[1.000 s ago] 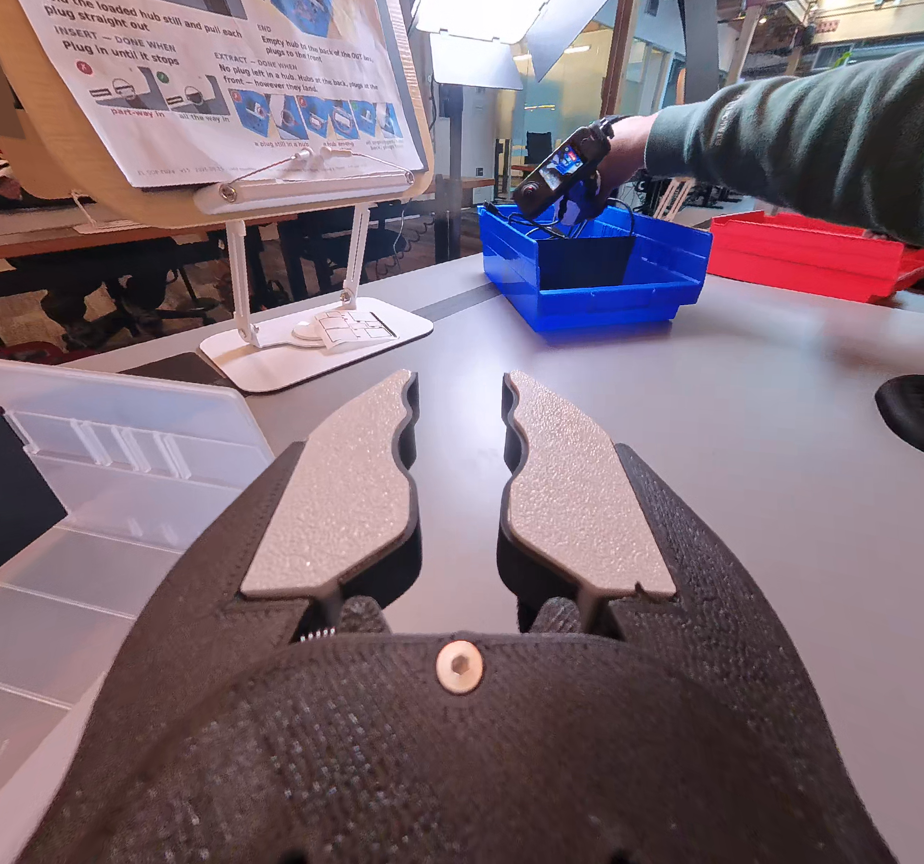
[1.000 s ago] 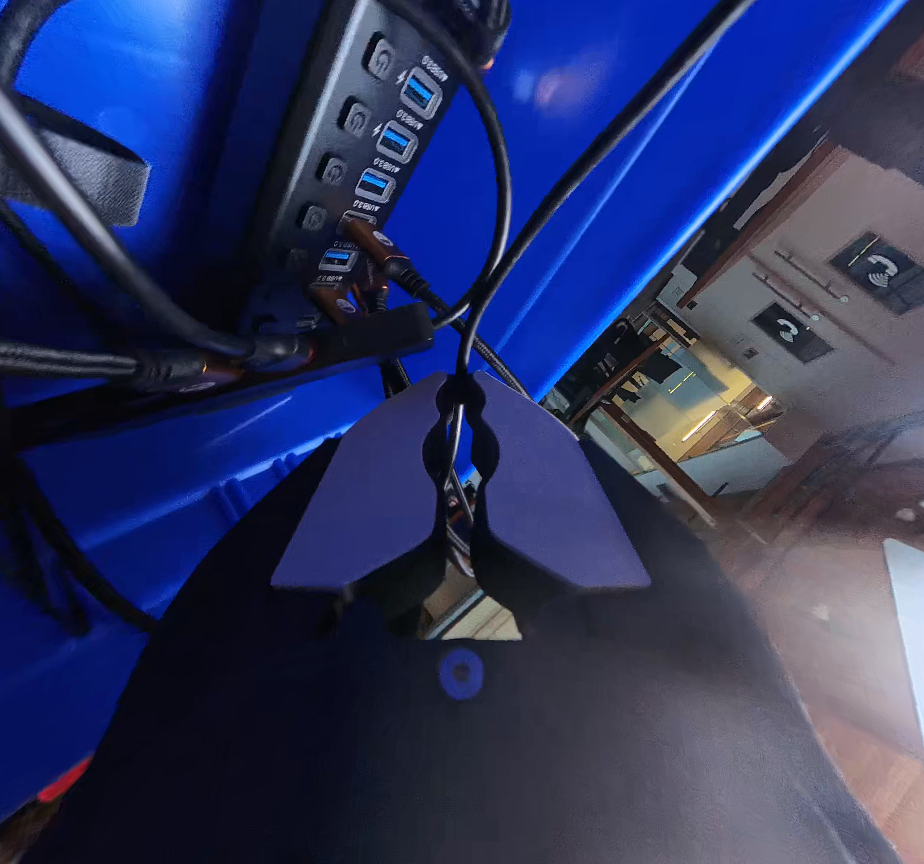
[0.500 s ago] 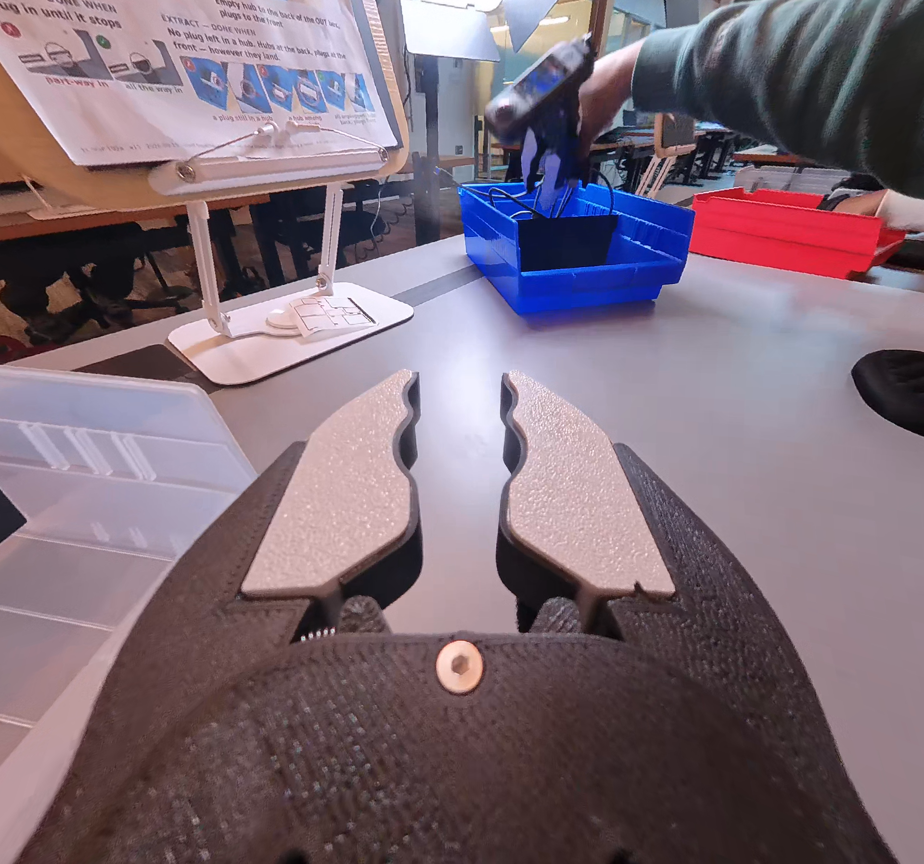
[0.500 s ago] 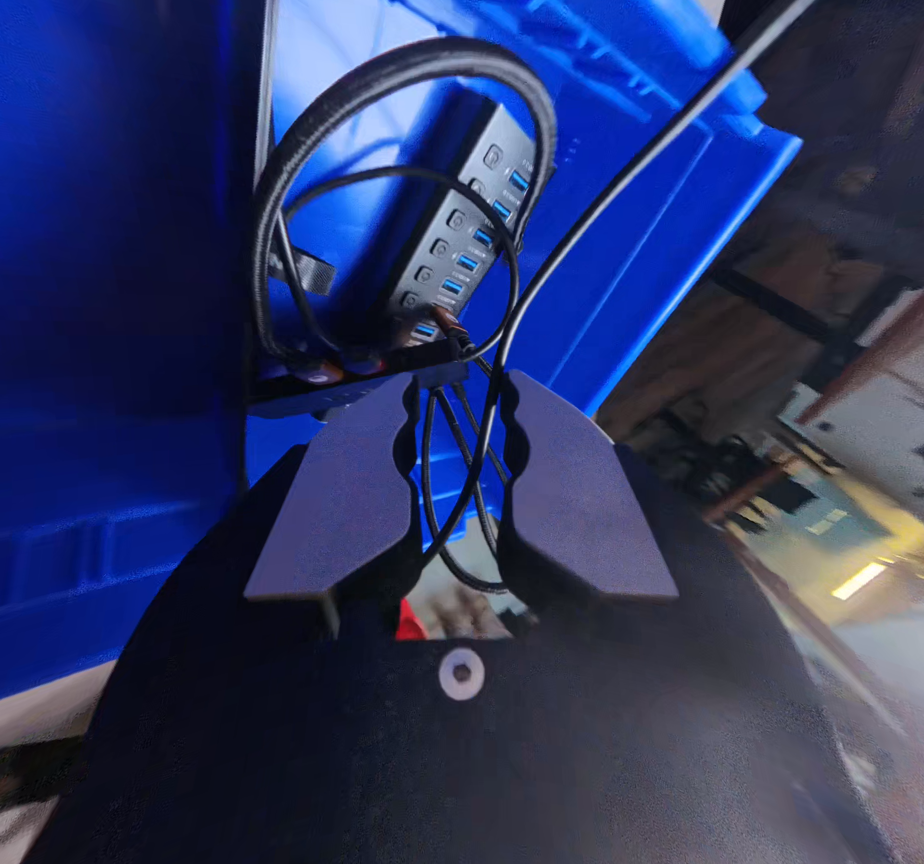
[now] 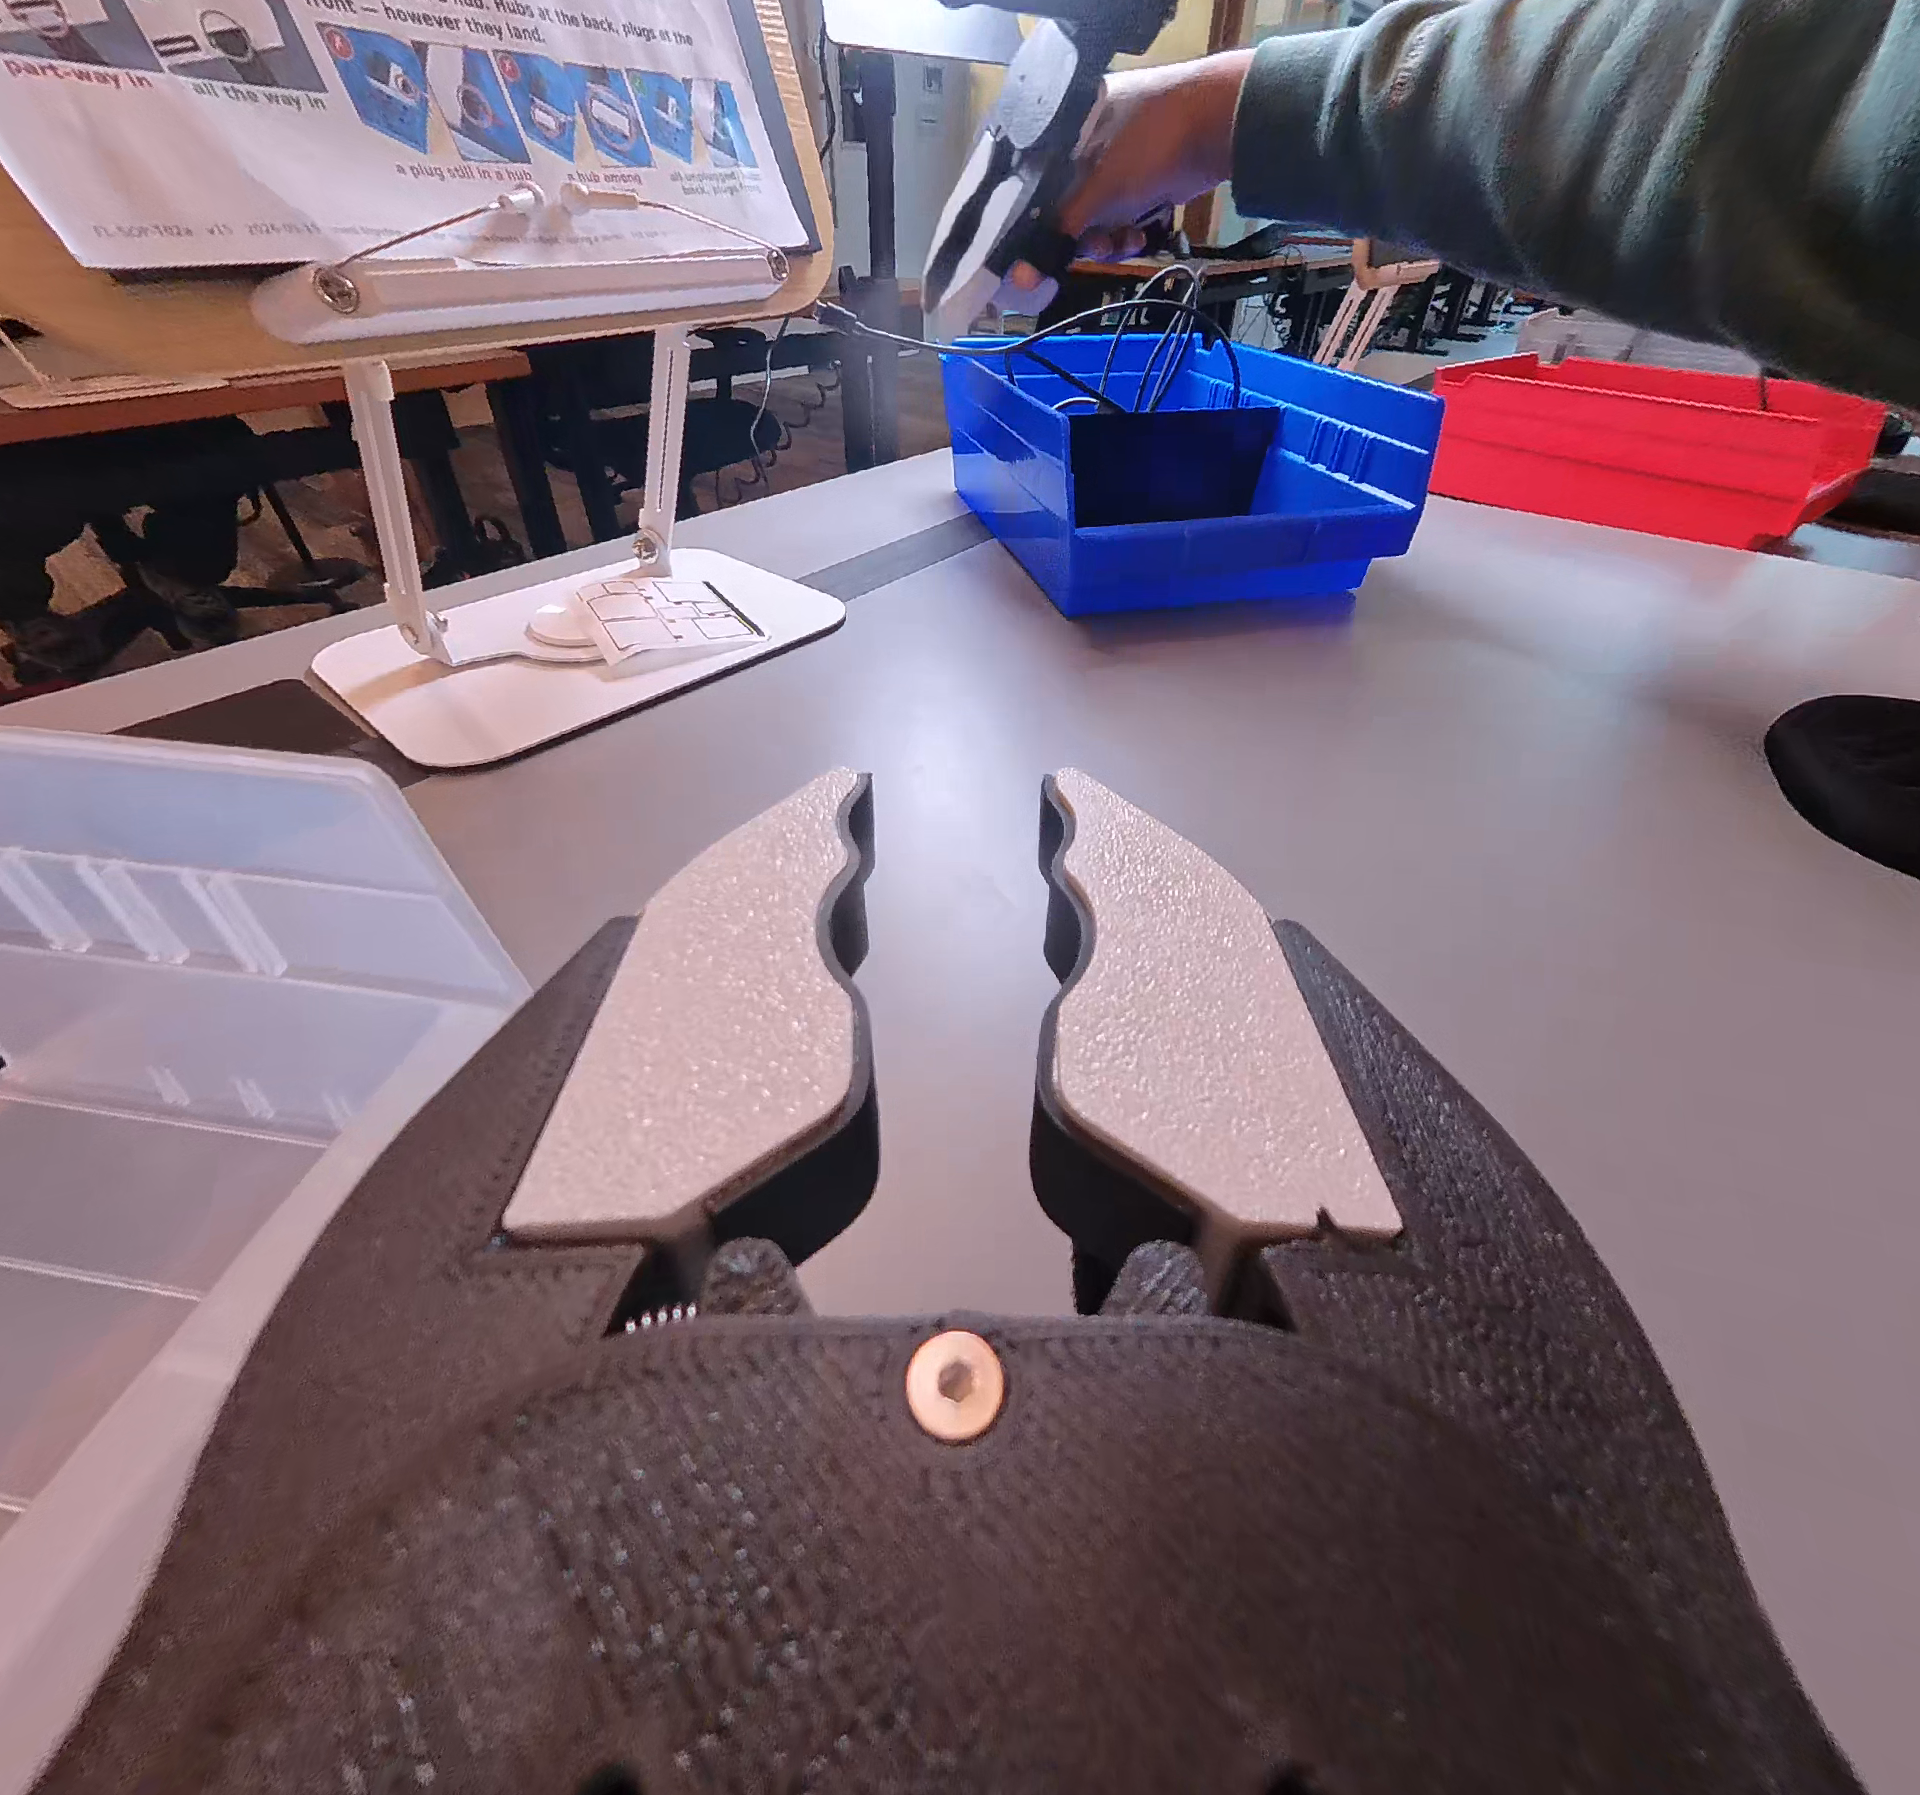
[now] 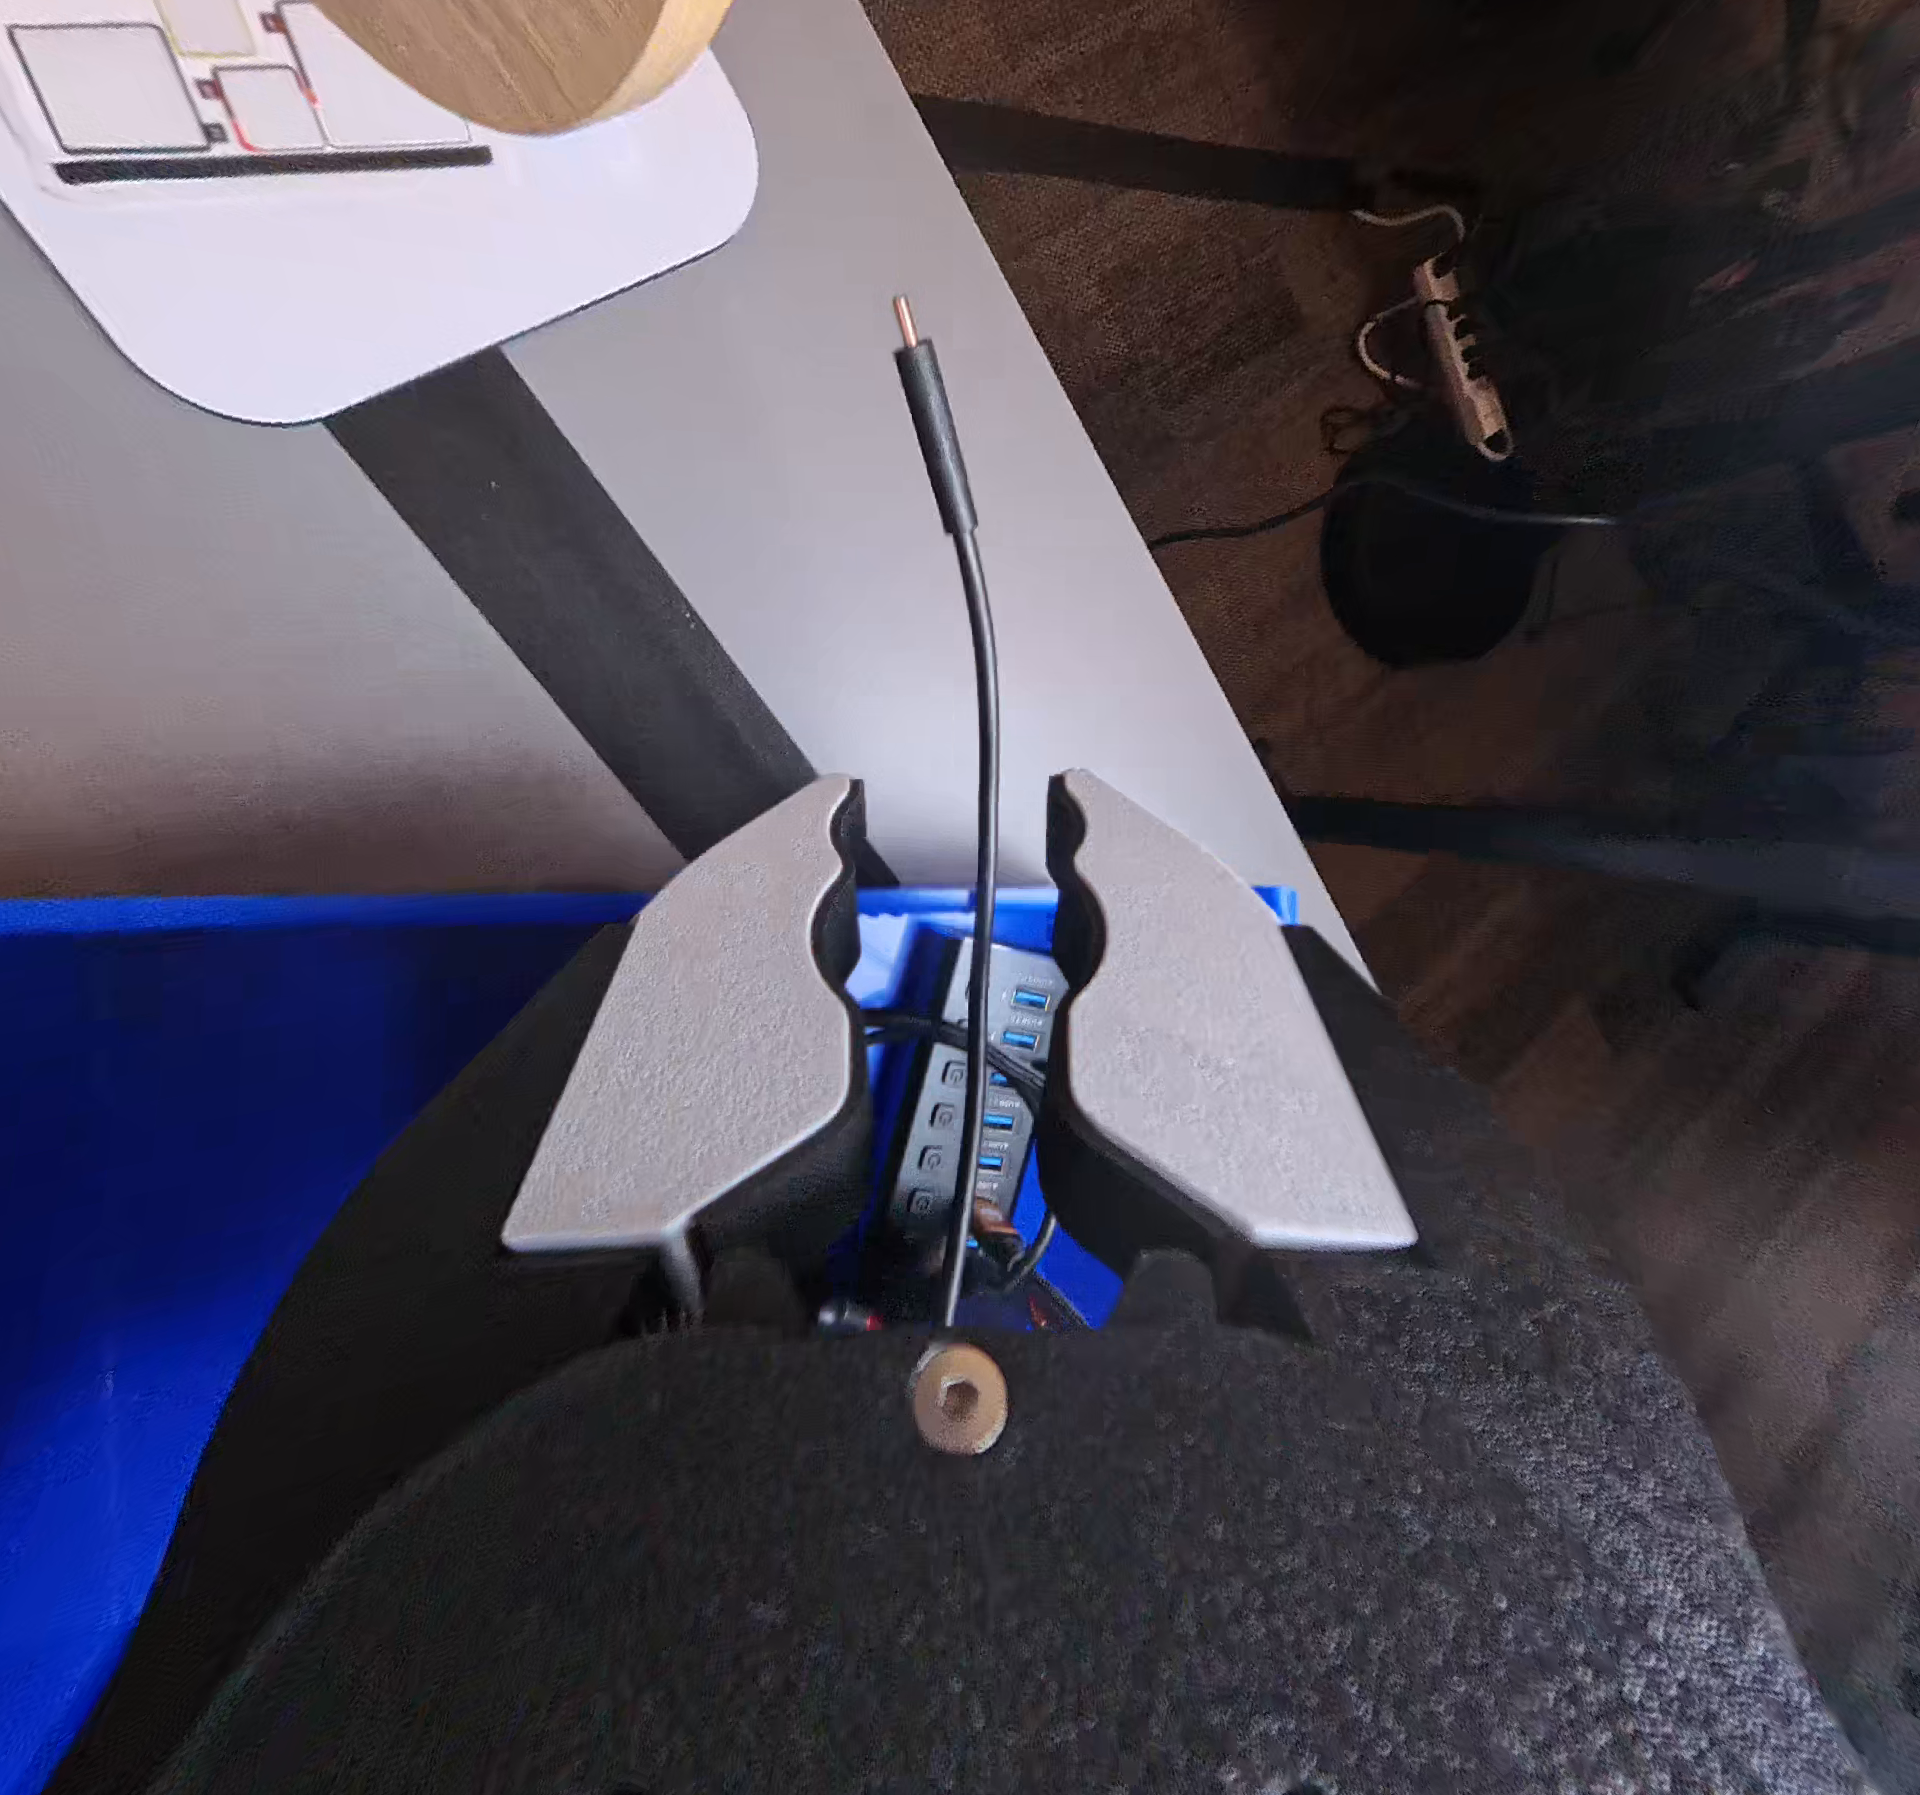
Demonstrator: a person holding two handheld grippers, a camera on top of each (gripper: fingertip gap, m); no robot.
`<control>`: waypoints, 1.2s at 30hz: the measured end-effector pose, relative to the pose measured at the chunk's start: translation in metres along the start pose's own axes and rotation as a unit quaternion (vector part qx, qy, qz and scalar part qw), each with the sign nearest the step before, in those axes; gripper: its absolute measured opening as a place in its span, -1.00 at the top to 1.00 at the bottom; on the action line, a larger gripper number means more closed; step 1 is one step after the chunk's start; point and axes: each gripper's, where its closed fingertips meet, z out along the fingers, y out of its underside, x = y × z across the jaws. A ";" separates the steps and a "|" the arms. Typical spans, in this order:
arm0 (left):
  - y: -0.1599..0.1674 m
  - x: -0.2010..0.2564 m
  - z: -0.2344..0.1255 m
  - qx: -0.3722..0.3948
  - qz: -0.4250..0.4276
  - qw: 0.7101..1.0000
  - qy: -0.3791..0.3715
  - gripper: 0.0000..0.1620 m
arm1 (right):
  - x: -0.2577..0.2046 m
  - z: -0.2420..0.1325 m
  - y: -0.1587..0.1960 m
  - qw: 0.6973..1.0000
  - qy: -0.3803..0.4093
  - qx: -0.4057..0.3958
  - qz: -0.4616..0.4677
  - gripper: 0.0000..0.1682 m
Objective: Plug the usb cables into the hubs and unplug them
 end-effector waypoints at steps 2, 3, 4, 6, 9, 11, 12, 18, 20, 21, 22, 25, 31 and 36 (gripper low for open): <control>0.002 -0.001 0.000 -0.002 -0.003 1.000 0.001 0.63 | 0.003 0.013 -0.006 1.000 0.015 -0.008 -0.007 0.60; 0.002 -0.001 0.000 -0.002 -0.004 1.000 0.002 0.63 | 0.005 0.018 -0.008 1.000 0.022 -0.010 -0.008 0.63; 0.001 -0.001 0.000 -0.002 -0.004 1.000 0.002 0.63 | 0.006 0.022 -0.008 0.999 0.029 -0.015 -0.011 0.77; 0.001 -0.001 0.000 -0.001 -0.003 1.000 0.001 0.63 | 0.007 0.024 -0.003 0.998 0.034 -0.035 -0.034 0.95; -0.001 -0.001 -0.001 0.002 -0.005 1.000 0.003 0.63 | 0.020 0.007 0.015 0.994 0.059 -0.070 -0.053 0.95; 0.000 0.001 0.000 0.002 -0.007 1.000 0.008 0.63 | 0.039 -0.008 0.040 0.986 0.100 -0.109 -0.071 0.95; 0.001 0.002 0.001 -0.001 -0.006 1.000 0.011 0.63 | 0.045 -0.013 0.056 0.980 0.112 -0.138 -0.085 0.95; 0.004 0.007 0.003 -0.009 0.006 1.000 0.015 0.63 | 0.036 0.006 0.127 0.929 0.120 -0.274 -0.218 0.94; 0.005 0.005 0.003 -0.012 0.002 1.000 0.013 0.63 | 0.031 0.018 0.124 0.926 0.122 -0.262 -0.242 0.94; 0.006 0.003 0.003 -0.013 0.000 1.000 0.011 0.63 | 0.029 0.022 0.118 0.932 0.120 -0.242 -0.241 0.94; 0.007 0.002 0.003 -0.014 -0.002 1.000 0.009 0.64 | 0.028 0.022 0.111 0.939 0.121 -0.224 -0.233 0.93; 0.009 0.000 0.005 -0.015 -0.011 1.000 0.010 0.64 | 0.030 0.008 0.092 0.962 0.113 -0.161 -0.189 0.67; 0.008 0.002 0.006 -0.014 -0.004 1.000 0.012 0.64 | 0.017 -0.086 0.017 0.990 0.094 0.092 -0.043 0.56; -0.005 0.003 0.001 0.005 0.016 1.000 -0.002 0.64 | -0.039 -0.183 -0.011 0.948 0.113 0.294 0.045 0.57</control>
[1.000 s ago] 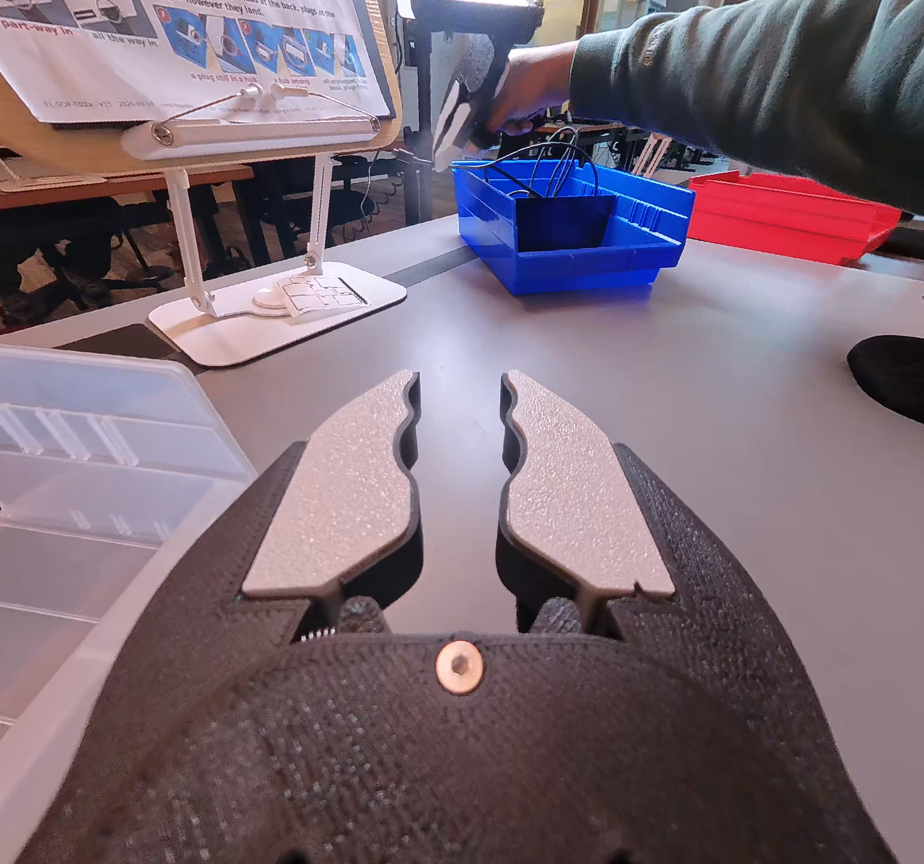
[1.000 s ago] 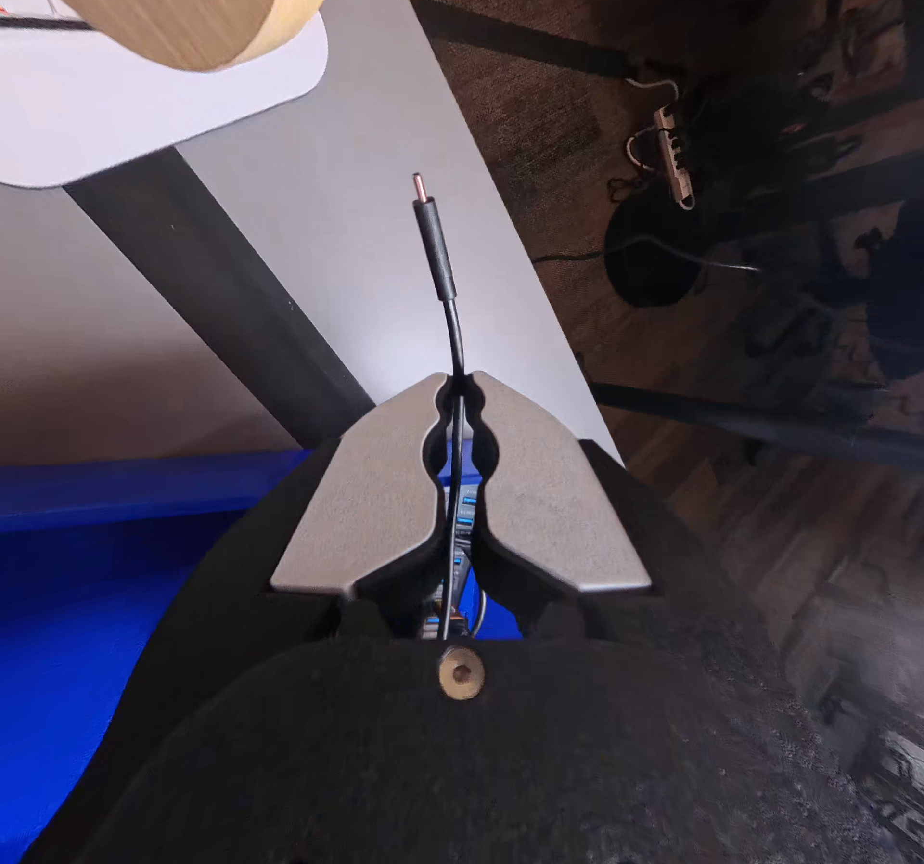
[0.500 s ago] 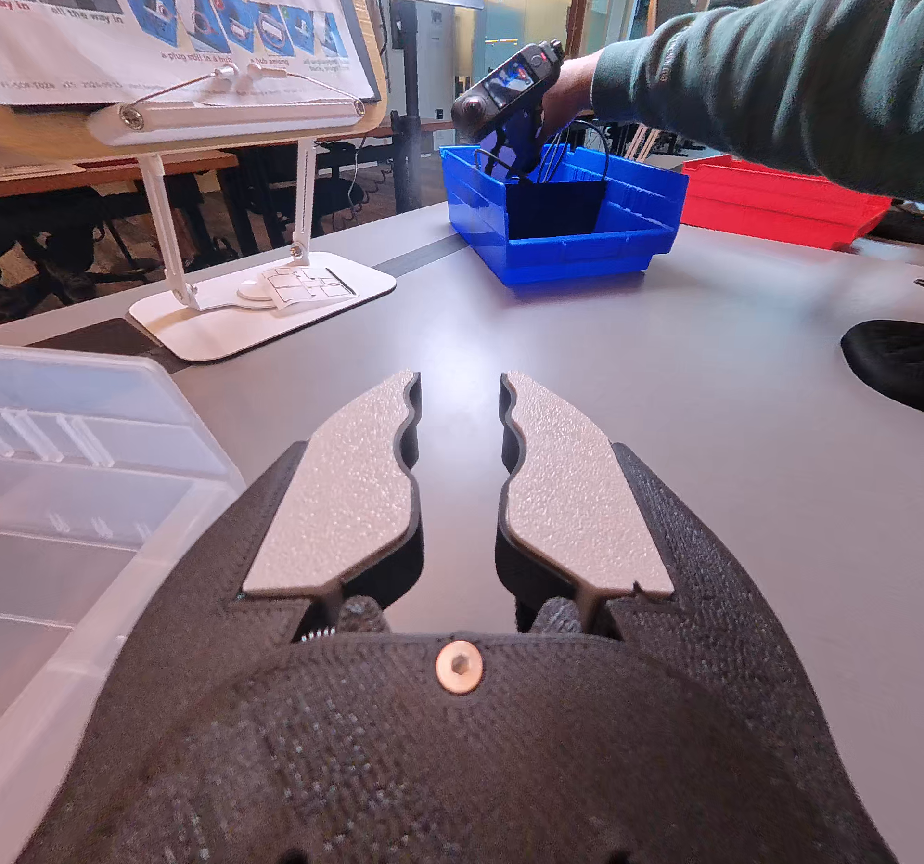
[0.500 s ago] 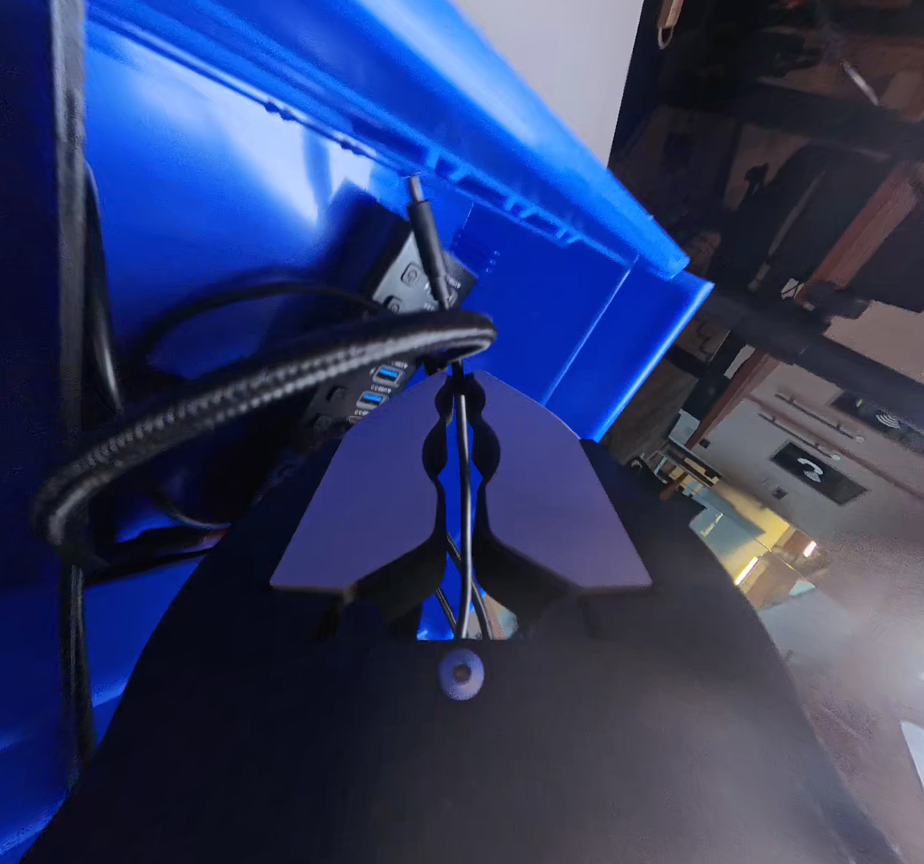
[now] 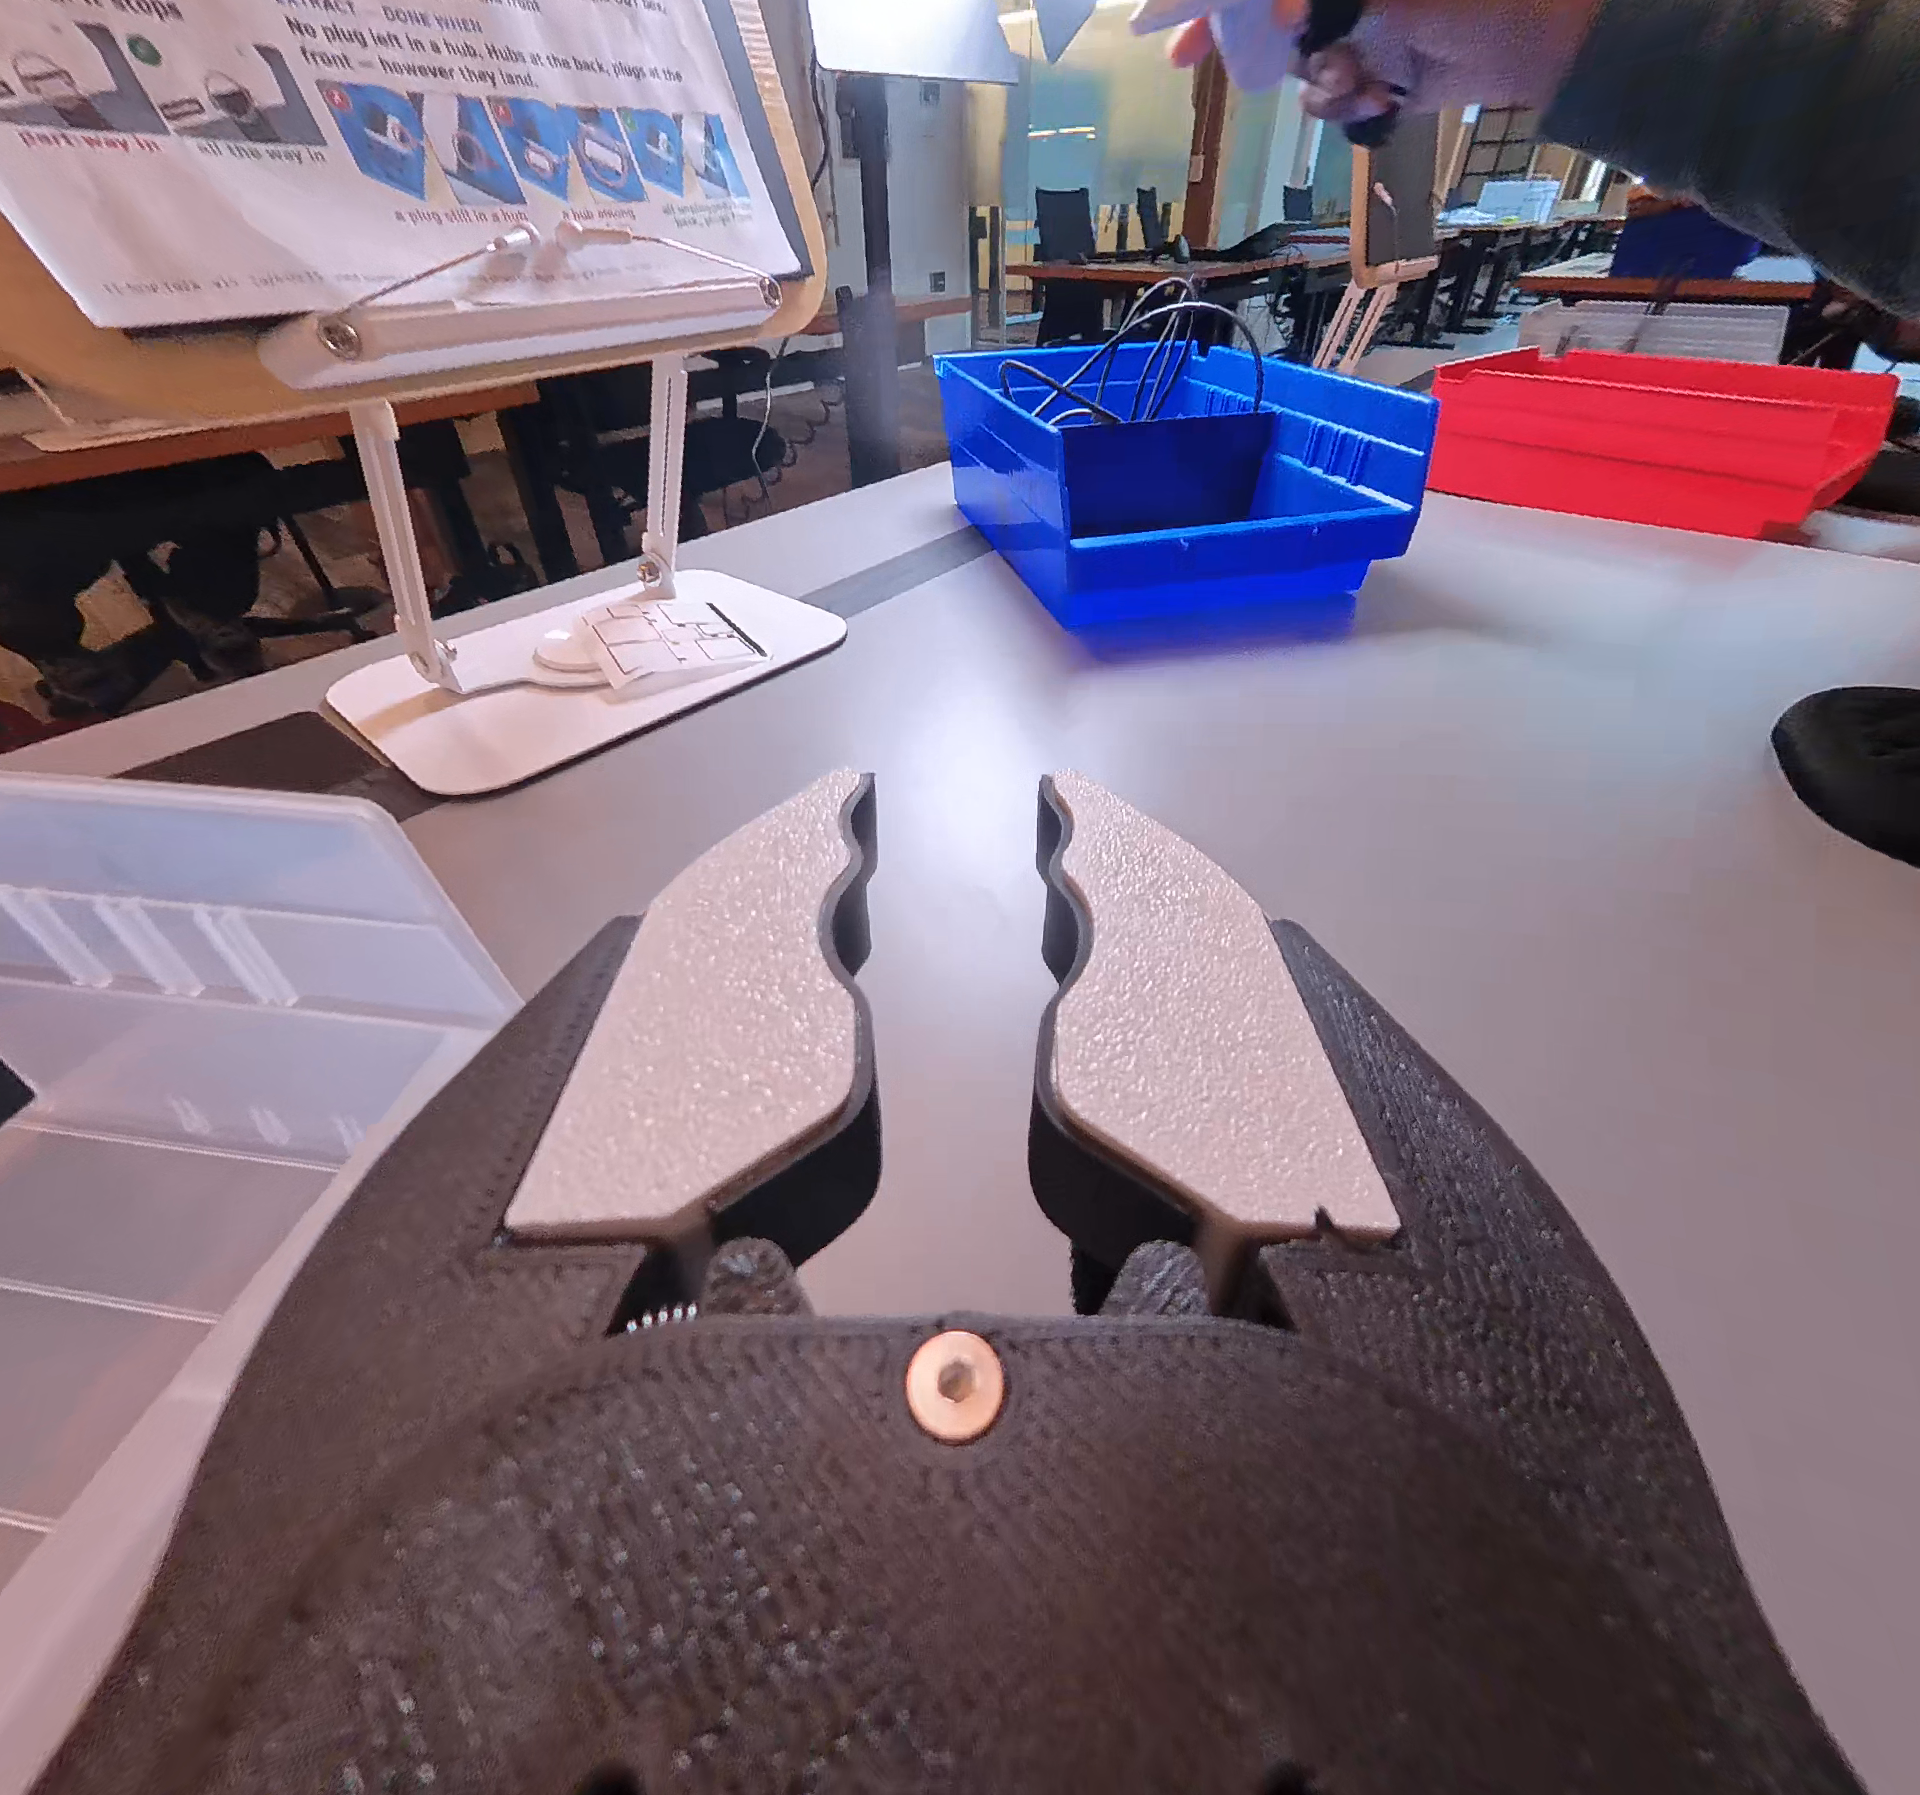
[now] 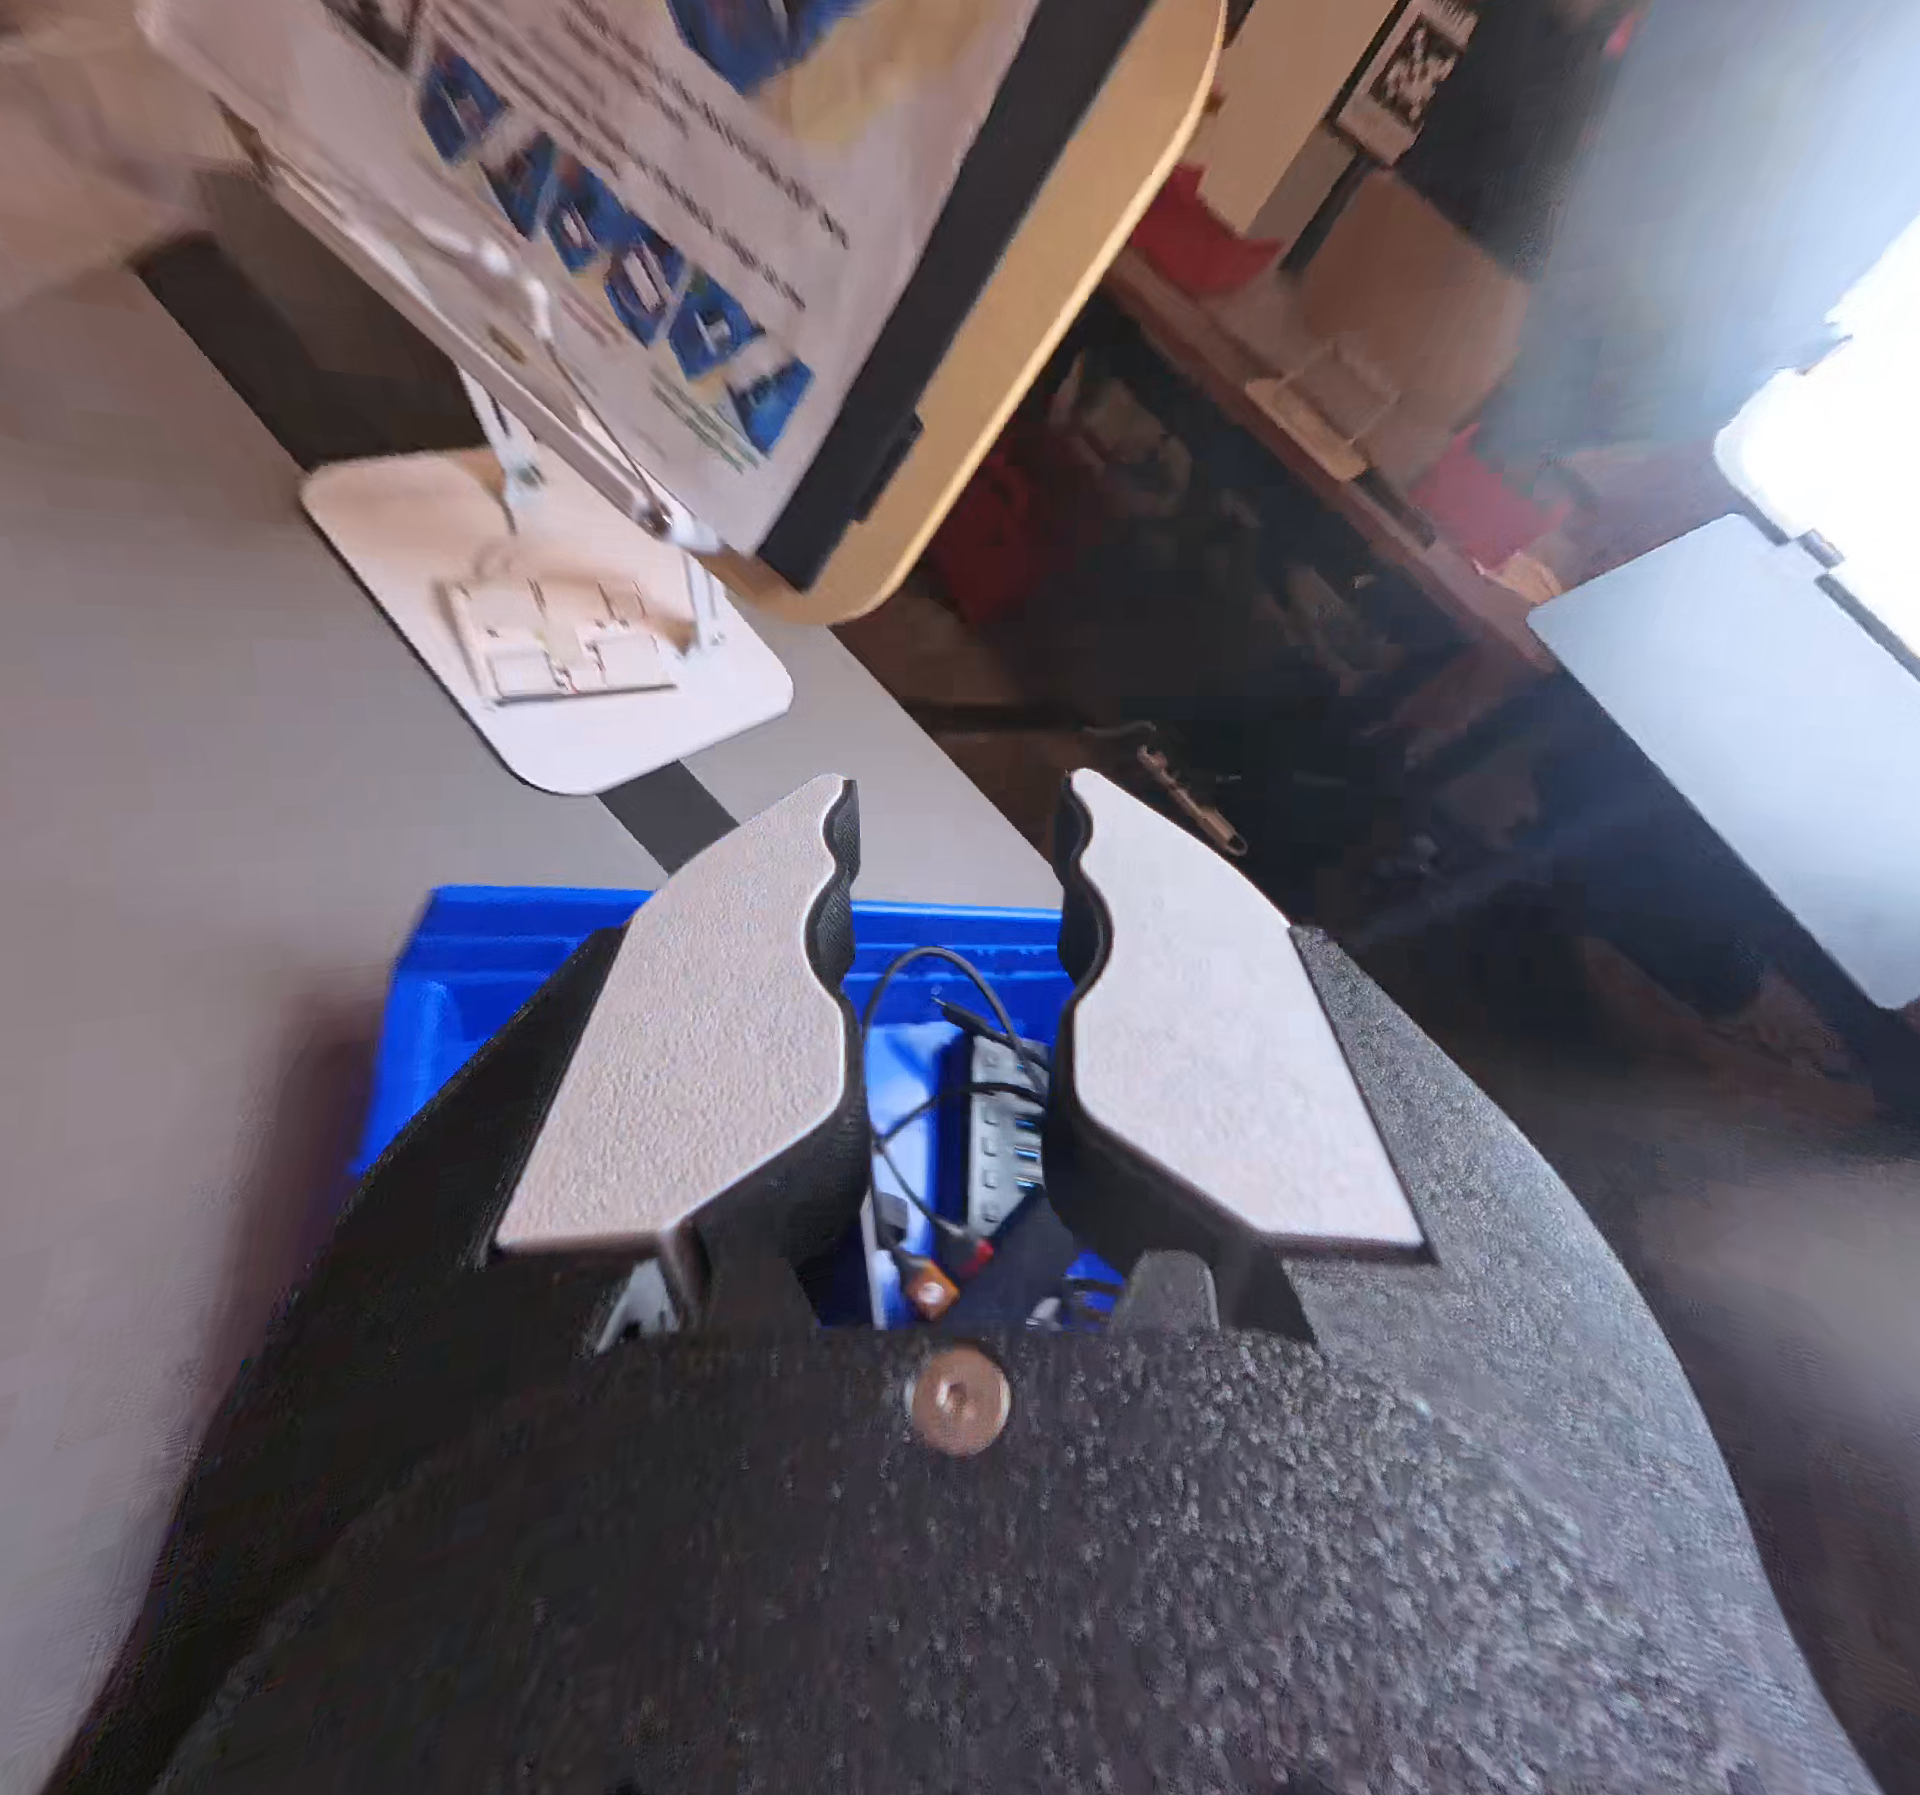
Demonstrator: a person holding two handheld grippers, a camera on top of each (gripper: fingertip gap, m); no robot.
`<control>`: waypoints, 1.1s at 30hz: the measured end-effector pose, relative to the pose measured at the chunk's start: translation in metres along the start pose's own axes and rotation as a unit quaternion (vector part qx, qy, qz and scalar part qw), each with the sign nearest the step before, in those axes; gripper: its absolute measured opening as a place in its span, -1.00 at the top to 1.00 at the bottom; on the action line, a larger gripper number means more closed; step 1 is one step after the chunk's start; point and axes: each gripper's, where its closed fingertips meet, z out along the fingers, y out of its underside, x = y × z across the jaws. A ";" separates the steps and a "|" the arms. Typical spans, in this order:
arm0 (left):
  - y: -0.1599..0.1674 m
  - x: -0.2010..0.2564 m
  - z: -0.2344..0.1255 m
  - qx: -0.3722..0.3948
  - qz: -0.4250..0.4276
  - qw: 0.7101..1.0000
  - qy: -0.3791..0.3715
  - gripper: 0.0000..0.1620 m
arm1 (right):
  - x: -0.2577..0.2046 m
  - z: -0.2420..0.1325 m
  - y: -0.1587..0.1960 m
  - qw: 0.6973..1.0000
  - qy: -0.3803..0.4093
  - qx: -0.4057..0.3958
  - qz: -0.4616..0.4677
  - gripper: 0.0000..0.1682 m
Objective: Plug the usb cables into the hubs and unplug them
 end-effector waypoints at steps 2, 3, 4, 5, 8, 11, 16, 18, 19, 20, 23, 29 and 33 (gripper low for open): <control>-0.004 0.000 -0.001 0.004 0.007 1.000 -0.005 0.64 | -0.031 -0.029 -0.007 0.998 0.012 0.046 0.044 0.57; -0.005 0.000 -0.002 0.004 0.012 1.000 -0.010 0.63 | -0.050 -0.043 -0.007 0.995 0.014 0.069 0.069 0.57; -0.006 -0.001 -0.002 0.004 0.017 1.000 -0.015 0.63 | -0.069 -0.056 -0.005 0.991 0.018 0.090 0.098 0.58; -0.008 -0.001 -0.004 0.006 0.022 1.000 -0.021 0.63 | -0.089 -0.067 -0.001 0.986 0.018 0.106 0.128 0.59; -0.016 -0.007 -0.009 0.012 0.034 0.998 -0.045 0.63 | -0.142 -0.090 0.021 0.968 0.029 0.133 0.209 0.59; -0.022 -0.022 -0.016 0.011 0.048 0.995 -0.083 0.63 | -0.176 -0.100 0.048 0.949 0.052 0.151 0.272 0.60; -0.003 -0.067 -0.039 -0.115 0.116 0.975 -0.154 0.51 | -0.188 -0.102 0.082 0.945 0.078 0.153 0.279 0.63; 0.024 -0.087 -0.056 -0.229 0.126 0.952 -0.161 0.38 | -0.184 -0.106 0.081 0.942 0.078 0.161 0.284 0.63; 0.039 -0.094 -0.064 -0.280 0.117 0.940 -0.156 0.33 | -0.183 -0.106 0.081 0.943 0.077 0.163 0.281 0.63; 0.053 -0.100 -0.070 -0.323 0.114 0.926 -0.156 0.29 | -0.183 -0.107 0.081 0.943 0.078 0.163 0.279 0.63; 0.088 -0.121 -0.082 -0.427 0.165 0.872 -0.173 0.41 | -0.187 -0.103 0.083 0.948 0.066 0.156 0.269 0.63; 0.098 -0.095 -0.074 -0.450 0.269 0.843 -0.116 0.63 | -0.199 -0.092 0.102 0.966 0.054 0.091 0.234 0.63; 0.096 -0.030 -0.065 -0.412 0.315 0.855 -0.020 0.63 | -0.207 -0.072 0.131 0.982 0.040 -0.019 0.182 0.56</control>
